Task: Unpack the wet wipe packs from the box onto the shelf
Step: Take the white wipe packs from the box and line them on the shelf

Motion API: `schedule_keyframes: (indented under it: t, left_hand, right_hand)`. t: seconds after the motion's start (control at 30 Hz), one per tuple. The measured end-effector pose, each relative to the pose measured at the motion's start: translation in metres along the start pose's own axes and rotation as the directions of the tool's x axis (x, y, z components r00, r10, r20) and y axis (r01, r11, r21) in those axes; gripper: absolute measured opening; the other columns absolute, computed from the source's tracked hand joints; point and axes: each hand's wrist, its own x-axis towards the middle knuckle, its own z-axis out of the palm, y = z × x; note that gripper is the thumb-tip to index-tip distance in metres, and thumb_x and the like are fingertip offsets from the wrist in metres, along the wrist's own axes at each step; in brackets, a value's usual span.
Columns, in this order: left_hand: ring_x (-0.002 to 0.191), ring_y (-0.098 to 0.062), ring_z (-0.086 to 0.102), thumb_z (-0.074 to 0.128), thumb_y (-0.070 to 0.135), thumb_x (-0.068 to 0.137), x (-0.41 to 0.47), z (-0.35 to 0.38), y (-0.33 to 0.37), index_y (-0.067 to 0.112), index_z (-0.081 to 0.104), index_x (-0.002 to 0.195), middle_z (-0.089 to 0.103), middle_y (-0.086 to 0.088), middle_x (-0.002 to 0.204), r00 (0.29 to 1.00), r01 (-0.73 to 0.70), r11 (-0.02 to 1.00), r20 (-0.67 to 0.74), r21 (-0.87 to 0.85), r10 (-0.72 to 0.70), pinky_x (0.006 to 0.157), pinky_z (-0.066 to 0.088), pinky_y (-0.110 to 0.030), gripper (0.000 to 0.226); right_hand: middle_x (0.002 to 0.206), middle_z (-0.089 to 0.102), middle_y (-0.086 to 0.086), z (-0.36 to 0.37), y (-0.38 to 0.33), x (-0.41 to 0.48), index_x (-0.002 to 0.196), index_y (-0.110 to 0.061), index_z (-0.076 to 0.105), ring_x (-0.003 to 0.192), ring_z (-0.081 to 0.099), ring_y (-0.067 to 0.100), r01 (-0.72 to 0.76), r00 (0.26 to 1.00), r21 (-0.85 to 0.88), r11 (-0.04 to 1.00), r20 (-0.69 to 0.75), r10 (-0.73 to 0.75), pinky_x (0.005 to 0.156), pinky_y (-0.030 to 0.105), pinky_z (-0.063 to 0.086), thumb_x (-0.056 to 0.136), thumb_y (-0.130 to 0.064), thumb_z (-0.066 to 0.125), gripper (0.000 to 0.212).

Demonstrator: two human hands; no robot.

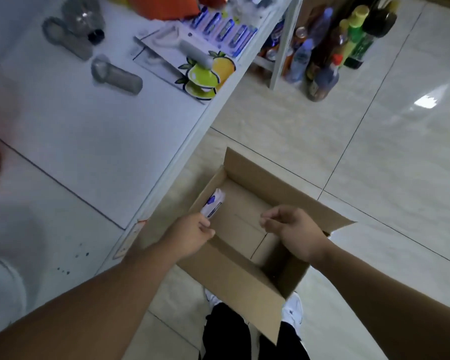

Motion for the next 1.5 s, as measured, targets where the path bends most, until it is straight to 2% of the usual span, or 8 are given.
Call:
schedule_keyframes:
  t: [0.2, 0.5, 0.63, 0.87, 1.07, 1.27, 1.4, 1.5]
  left_hand:
    - [0.087, -0.022, 0.066, 0.074, 0.031, 0.086, 0.092, 0.040, -0.034, 0.016, 0.068, 0.092, 0.073, -0.005, 0.095, 0.996, 0.001, 1.000, -0.086, 0.024, 0.001, 0.072, 0.045, -0.025, 0.017]
    - [0.107, -0.032, 0.066, 0.072, 0.028, 0.086, 0.184, 0.081, -0.061, 0.008, 0.065, 0.114, 0.070, -0.013, 0.113, 0.982, -0.032, 0.982, -0.178, 0.188, 0.066, 0.092, 0.052, -0.032, 0.035]
    - [0.105, -0.032, 0.066, 0.064, 0.026, 0.092, 0.206, 0.099, -0.060, 0.004, 0.061, 0.114, 0.068, -0.015, 0.114, 0.979, 0.023, 0.950, -0.198, 0.310, 0.041, 0.088, 0.051, -0.035, 0.031]
    - [0.101, -0.032, 0.070, 0.047, 0.015, 0.102, 0.245, 0.109, -0.069, 0.007, 0.061, 0.115, 0.071, -0.017, 0.111, 0.967, 0.056, 0.841, -0.239, 0.538, 0.088, 0.086, 0.053, -0.038, 0.020]
    - [0.087, -0.032, 0.072, 0.058, 0.016, 0.095, 0.249, 0.104, -0.071, 0.011, 0.069, 0.100, 0.073, -0.013, 0.092, 0.982, 0.059, 0.793, -0.177, 0.607, 0.063, 0.076, 0.059, -0.039, 0.013]
    - [0.087, -0.035, 0.070, 0.061, 0.026, 0.094, 0.218, 0.081, -0.051, 0.013, 0.064, 0.083, 0.073, -0.013, 0.090, 0.979, -0.069, 0.874, -0.133, 0.480, 0.151, 0.073, 0.054, -0.035, 0.017]
    - [0.077, -0.032, 0.066, 0.060, 0.032, 0.096, 0.186, 0.053, -0.028, 0.018, 0.046, 0.066, 0.069, -0.012, 0.078, 0.980, -0.133, 0.909, -0.084, 0.396, 0.179, 0.062, 0.040, -0.029, 0.036]
    - [0.062, -0.020, 0.055, 0.060, 0.032, 0.097, 0.153, 0.031, -0.002, 0.019, 0.039, 0.060, 0.054, -0.004, 0.061, 0.972, -0.191, 0.910, -0.060, 0.369, 0.228, 0.055, 0.032, -0.027, 0.044]
  right_hand:
    - [0.094, 0.075, 0.004, 0.023, 0.046, 0.066, 0.096, -0.019, 0.074, 0.092, 0.069, 0.018, -0.056, 0.997, 0.043, 0.998, 0.048, 0.054, 0.092, 0.036, 0.052, 0.092, -0.029, 0.073, 0.011]
    - [0.092, 0.076, -0.001, 0.048, 0.103, 0.125, 0.093, -0.019, 0.075, 0.092, 0.069, 0.016, -0.106, 0.989, 0.070, 0.992, 0.110, 0.098, 0.095, 0.036, 0.051, 0.093, -0.020, 0.070, 0.005]
    - [0.095, 0.077, 0.005, 0.062, 0.120, 0.135, 0.089, -0.026, 0.076, 0.099, 0.067, 0.041, -0.130, 0.983, 0.088, 0.988, 0.141, 0.117, 0.102, 0.056, 0.051, 0.092, -0.020, 0.069, 0.009]
    - [0.095, 0.078, -0.003, 0.069, 0.138, 0.152, 0.090, -0.027, 0.076, 0.098, 0.072, 0.017, -0.166, 0.973, 0.082, 0.983, 0.176, 0.150, 0.105, 0.048, 0.051, 0.092, -0.018, 0.068, 0.012]
    - [0.097, 0.078, -0.005, 0.064, 0.140, 0.156, 0.087, -0.034, 0.076, 0.101, 0.071, 0.014, -0.168, 0.969, 0.092, 0.981, 0.196, 0.148, 0.106, 0.044, 0.049, 0.092, -0.020, 0.066, 0.017]
    - [0.092, 0.078, -0.004, 0.052, 0.115, 0.138, 0.086, -0.026, 0.076, 0.093, 0.071, 0.012, -0.141, 0.979, 0.100, 0.985, 0.163, 0.123, 0.090, 0.030, 0.051, 0.094, -0.014, 0.066, 0.018]
    - [0.094, 0.078, 0.001, 0.038, 0.084, 0.110, 0.092, -0.018, 0.075, 0.090, 0.072, 0.010, -0.131, 0.984, 0.127, 0.983, 0.141, 0.112, 0.086, 0.022, 0.051, 0.094, -0.010, 0.068, 0.011]
    - [0.094, 0.078, 0.000, 0.022, 0.058, 0.087, 0.094, -0.021, 0.075, 0.093, 0.073, 0.012, -0.090, 0.991, 0.105, 0.990, 0.104, 0.079, 0.095, 0.032, 0.055, 0.093, -0.021, 0.072, 0.003]
